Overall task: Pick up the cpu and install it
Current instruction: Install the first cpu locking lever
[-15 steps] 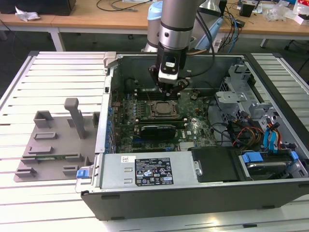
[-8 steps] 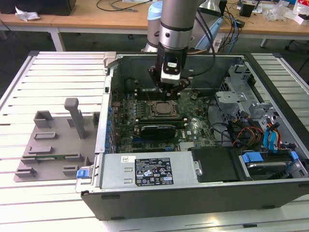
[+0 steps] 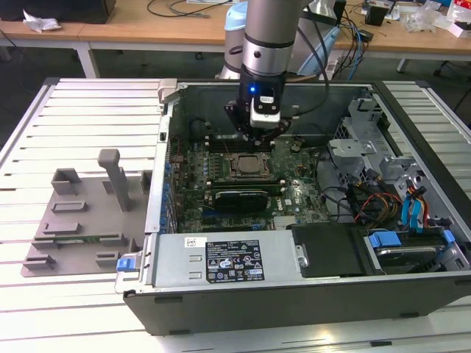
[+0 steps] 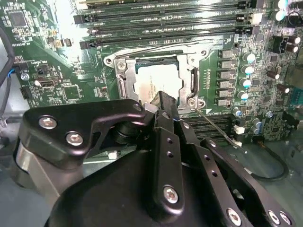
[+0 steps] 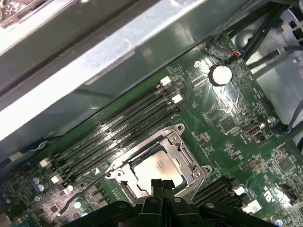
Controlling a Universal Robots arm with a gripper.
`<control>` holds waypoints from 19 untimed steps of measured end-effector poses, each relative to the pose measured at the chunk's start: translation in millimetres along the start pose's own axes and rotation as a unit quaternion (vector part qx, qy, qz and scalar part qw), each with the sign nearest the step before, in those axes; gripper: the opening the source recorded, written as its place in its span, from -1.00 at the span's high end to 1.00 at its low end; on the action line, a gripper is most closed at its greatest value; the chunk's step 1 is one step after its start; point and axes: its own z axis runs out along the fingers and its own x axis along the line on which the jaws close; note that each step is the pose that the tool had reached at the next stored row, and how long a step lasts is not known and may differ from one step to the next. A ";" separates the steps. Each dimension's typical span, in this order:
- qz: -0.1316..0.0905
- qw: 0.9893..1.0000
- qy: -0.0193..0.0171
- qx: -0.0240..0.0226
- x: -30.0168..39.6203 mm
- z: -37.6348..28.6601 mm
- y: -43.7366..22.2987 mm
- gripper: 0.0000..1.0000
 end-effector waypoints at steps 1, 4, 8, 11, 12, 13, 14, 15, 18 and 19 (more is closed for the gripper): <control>-0.011 1.000 -0.001 0.000 0.0 0.0 0.0 0.79; -0.031 1.000 -0.002 0.000 0.0 0.0 0.0 0.79; -0.048 0.999 -0.003 0.000 0.0 0.0 0.0 0.79; -0.065 0.998 -0.004 0.000 0.0 0.0 0.0 0.79; -0.070 0.998 -0.004 0.000 0.0 0.0 0.0 0.79; -0.077 0.997 -0.004 0.000 0.0 0.0 0.0 0.79; -0.081 0.997 -0.004 0.000 0.0 0.0 0.0 0.79; -0.083 0.997 -0.005 0.000 0.0 0.0 0.0 0.79; -0.094 0.996 -0.005 0.000 0.0 0.0 0.0 0.79; -0.098 0.995 -0.005 0.000 0.0 0.0 0.0 0.79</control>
